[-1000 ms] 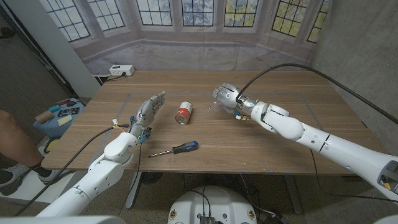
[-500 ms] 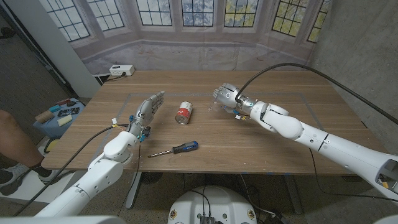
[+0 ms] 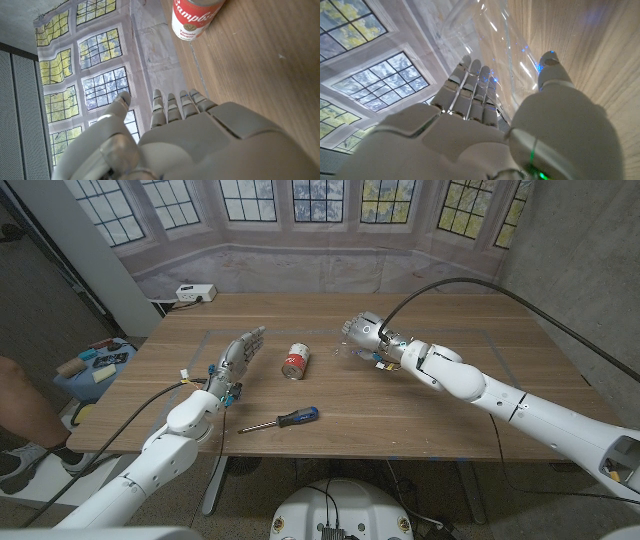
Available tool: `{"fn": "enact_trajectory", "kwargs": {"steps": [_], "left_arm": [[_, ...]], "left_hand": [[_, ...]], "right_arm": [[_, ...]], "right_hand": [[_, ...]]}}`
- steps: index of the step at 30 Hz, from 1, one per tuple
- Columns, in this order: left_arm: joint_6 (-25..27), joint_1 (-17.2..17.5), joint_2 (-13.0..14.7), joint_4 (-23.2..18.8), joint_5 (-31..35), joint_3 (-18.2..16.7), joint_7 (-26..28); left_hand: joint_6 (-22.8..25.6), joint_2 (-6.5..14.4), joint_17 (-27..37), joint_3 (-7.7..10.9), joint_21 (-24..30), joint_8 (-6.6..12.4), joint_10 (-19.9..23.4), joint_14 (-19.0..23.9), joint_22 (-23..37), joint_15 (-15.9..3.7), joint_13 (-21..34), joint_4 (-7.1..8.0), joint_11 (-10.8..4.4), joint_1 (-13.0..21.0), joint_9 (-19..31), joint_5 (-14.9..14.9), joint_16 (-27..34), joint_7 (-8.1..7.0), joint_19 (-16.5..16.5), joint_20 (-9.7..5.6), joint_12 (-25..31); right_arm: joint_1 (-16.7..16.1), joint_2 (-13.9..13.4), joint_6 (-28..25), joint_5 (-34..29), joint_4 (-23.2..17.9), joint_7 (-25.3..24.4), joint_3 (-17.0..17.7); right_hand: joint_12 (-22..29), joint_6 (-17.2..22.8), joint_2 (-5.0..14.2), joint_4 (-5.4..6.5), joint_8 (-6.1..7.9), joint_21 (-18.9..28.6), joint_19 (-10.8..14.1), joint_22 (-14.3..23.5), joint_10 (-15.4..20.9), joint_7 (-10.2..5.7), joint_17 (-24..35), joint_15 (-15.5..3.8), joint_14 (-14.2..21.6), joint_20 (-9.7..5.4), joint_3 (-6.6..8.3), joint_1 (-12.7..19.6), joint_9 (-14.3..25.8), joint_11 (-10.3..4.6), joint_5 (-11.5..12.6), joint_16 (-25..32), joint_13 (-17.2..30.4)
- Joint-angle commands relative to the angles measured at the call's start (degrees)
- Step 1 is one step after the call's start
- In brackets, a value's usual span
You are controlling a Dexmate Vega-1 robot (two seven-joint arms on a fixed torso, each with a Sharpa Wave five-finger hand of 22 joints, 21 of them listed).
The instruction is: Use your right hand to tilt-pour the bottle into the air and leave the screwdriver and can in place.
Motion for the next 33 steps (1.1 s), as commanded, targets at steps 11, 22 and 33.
{"fn": "enact_trajectory", "kwargs": {"steps": [11,22,33], "left_arm": [[0.78,-0.3,-0.04,-0.16,-0.26,0.48,0.0],[1.25,0.28,0.17,-0.71,-0.56,0.35,0.37],[1.39,0.19,0.2,-0.74,-0.97,0.18,0.21]], "left_hand": [[0.43,-0.11,0.19,0.1,-0.24,-0.1,0.47,0.48,0.33,-0.02,0.11,0.16,-0.22,0.15,0.28,0.45,-0.06,-0.23,0.33,0.3,0.03],[0.45,-0.15,0.2,0.08,-0.23,-0.09,0.5,0.46,0.33,-0.01,0.11,0.17,-0.2,0.12,0.28,0.45,-0.07,-0.29,0.35,0.28,0.05],[0.45,-0.14,0.19,0.08,-0.23,-0.09,0.55,0.4,0.33,-0.02,0.11,0.14,-0.07,0.15,0.28,0.45,-0.09,-0.27,0.33,0.29,0.06]], "right_arm": [[-3.03,0.7,-1.27,11.63,-3.07,0.13,4.13],[-4.32,2.09,-1.71,19.91,-3.47,0.01,6.48],[-5.57,3.44,-1.76,28.19,-3.22,-1.6,8.18]], "right_hand": [[0.52,3.75,0.31,1.92,0.37,0.09,0.97,0.18,0.79,-2.53,0.58,-3.24,1.11,-0.12,2.65,-0.14,-0.07,-0.43,0.23,0.2,0.31],[0.54,4.03,0.28,1.85,0.31,0.17,1.35,0.17,1.01,-2.53,0.69,-3.31,1.53,-0.23,2.83,-0.12,-0.07,-0.27,0.17,0.21,0.24],[0.77,4.49,0.26,1.7,0.32,0.21,1.69,0.17,1.58,-2.55,0.86,-3.51,2.13,-0.26,3.05,0.11,-0.06,-0.54,0.14,0.33,0.25]]}}
